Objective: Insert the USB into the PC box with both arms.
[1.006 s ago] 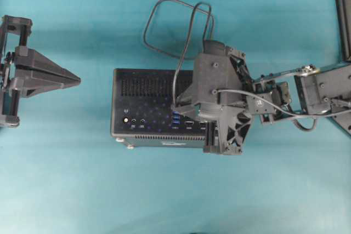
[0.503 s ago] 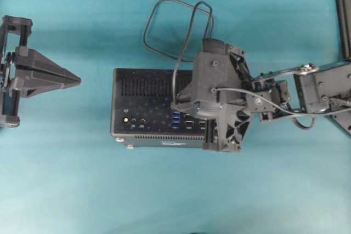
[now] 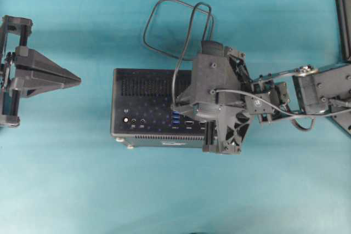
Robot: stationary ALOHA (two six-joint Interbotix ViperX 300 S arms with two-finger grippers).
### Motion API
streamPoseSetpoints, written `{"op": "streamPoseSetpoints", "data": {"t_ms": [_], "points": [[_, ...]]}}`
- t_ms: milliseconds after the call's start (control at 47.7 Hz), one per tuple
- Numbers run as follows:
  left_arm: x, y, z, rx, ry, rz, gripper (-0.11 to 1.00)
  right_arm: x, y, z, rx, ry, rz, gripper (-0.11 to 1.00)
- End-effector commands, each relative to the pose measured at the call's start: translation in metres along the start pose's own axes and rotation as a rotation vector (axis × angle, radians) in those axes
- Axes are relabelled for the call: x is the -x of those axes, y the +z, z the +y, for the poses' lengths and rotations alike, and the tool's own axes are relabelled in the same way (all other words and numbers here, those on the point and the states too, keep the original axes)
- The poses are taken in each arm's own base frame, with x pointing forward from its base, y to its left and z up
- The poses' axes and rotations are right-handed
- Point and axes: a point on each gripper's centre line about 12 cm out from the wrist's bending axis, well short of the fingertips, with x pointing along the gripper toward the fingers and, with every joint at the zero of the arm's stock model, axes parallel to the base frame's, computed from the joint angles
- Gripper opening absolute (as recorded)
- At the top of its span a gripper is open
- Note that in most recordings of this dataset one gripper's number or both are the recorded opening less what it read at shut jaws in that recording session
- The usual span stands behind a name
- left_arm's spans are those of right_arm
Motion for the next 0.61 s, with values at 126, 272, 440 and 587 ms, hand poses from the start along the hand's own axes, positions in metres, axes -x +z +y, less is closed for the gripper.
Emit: {"op": "streamPoseSetpoints", "data": {"t_ms": [126,272,440,587], "points": [[0.001,0.007,0.0,-0.002,-0.001,-0.025,0.0,-0.004,-0.004,-0.006,-0.005,-0.018,0.02,0.11],[0.001,0.007,0.0,-0.002,-0.001,-0.023,0.0,-0.005,-0.009,0.007,-0.008,0.014,0.037,0.11],[0.001,0.006,0.0,-0.002,-0.001,-0.021,0.0,-0.005,-0.012,0.018,-0.013,0.047,0.045,0.11],[0.001,0.006,0.0,-0.001,0.001,-0.021,0.0,-0.007,-0.012,0.011,-0.015,0.029,0.047,0.11]]}}
